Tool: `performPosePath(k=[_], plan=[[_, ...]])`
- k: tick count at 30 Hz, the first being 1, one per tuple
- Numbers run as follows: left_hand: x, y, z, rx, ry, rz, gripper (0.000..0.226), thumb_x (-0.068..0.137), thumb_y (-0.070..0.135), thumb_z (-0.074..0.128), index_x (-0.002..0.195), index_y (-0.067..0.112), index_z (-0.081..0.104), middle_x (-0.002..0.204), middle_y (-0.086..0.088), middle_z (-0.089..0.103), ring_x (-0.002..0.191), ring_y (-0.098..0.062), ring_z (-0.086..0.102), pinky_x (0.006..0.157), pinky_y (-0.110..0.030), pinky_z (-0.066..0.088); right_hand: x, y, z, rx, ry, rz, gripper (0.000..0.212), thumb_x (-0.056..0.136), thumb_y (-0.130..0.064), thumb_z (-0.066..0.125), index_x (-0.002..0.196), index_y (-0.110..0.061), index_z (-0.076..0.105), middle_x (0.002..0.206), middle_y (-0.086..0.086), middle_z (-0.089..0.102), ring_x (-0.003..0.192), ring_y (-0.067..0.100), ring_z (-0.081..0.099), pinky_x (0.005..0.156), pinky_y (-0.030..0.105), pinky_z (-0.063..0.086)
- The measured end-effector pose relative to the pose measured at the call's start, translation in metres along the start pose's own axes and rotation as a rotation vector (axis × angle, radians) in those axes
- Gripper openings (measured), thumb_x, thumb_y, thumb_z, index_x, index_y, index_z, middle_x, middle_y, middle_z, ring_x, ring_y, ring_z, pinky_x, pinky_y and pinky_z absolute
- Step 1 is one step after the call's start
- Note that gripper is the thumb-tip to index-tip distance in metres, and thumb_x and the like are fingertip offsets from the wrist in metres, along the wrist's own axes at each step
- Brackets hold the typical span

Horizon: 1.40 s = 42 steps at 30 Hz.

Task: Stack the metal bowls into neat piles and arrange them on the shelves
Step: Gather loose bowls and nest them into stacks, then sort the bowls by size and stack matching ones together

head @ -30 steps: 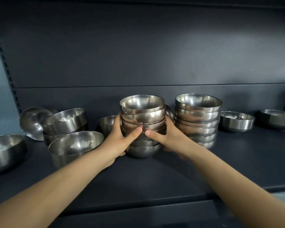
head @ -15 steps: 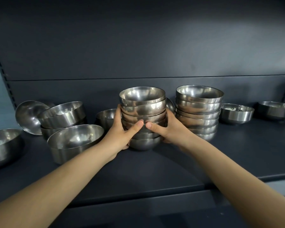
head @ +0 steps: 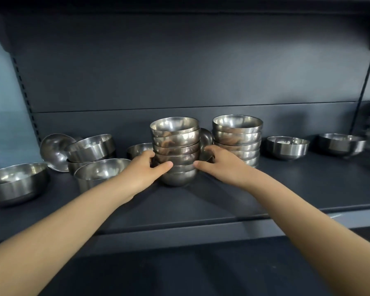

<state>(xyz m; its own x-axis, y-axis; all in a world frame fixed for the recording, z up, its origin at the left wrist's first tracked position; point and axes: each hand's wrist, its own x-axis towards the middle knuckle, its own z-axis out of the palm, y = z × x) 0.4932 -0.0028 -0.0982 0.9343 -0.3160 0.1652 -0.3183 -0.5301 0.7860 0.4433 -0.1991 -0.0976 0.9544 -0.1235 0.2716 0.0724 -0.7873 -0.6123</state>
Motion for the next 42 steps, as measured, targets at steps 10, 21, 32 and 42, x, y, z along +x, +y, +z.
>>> performPosePath(k=[10,21,32,42], plan=[[-0.097,0.065,0.046,0.259,0.080,0.159,0.023,0.091,0.034,0.054,0.109,0.022,0.061,0.108,0.013,0.058,0.105,-0.006,0.055,0.085,-0.020,0.037,-0.102,0.030,-0.079,-0.196,-0.051,-0.118,0.051,0.092,-0.039,0.055,0.134,-0.012,0.049,0.137,0.003,0.053,0.123,0.017,0.049,0.090,0.021,0.036],[-0.152,0.164,0.160,0.355,0.055,0.398,0.025,0.093,0.032,0.050,0.108,0.017,0.062,0.110,0.006,0.062,0.102,-0.008,0.055,0.083,-0.020,0.042,-0.200,0.104,-0.181,-0.308,0.047,-0.023,0.054,0.093,-0.045,0.051,0.137,-0.014,0.046,0.141,0.004,0.049,0.128,0.019,0.046,0.101,0.029,0.036],[-0.068,0.205,0.252,0.348,-0.048,0.453,0.028,0.094,0.033,0.047,0.109,0.013,0.059,0.112,0.001,0.060,0.106,-0.016,0.055,0.094,-0.034,0.044,-0.170,0.180,-0.224,-0.250,0.130,0.150,0.053,0.093,-0.043,0.053,0.136,-0.011,0.047,0.138,0.006,0.052,0.124,0.020,0.050,0.095,0.026,0.038],[0.081,0.211,0.295,0.427,0.017,0.413,0.035,0.094,0.032,0.044,0.118,0.006,0.051,0.124,-0.011,0.054,0.114,-0.029,0.051,0.094,-0.039,0.042,-0.042,0.250,-0.229,-0.281,0.187,0.298,0.049,0.092,-0.042,0.054,0.129,-0.008,0.054,0.130,0.007,0.058,0.120,0.024,0.052,0.088,0.025,0.037]])
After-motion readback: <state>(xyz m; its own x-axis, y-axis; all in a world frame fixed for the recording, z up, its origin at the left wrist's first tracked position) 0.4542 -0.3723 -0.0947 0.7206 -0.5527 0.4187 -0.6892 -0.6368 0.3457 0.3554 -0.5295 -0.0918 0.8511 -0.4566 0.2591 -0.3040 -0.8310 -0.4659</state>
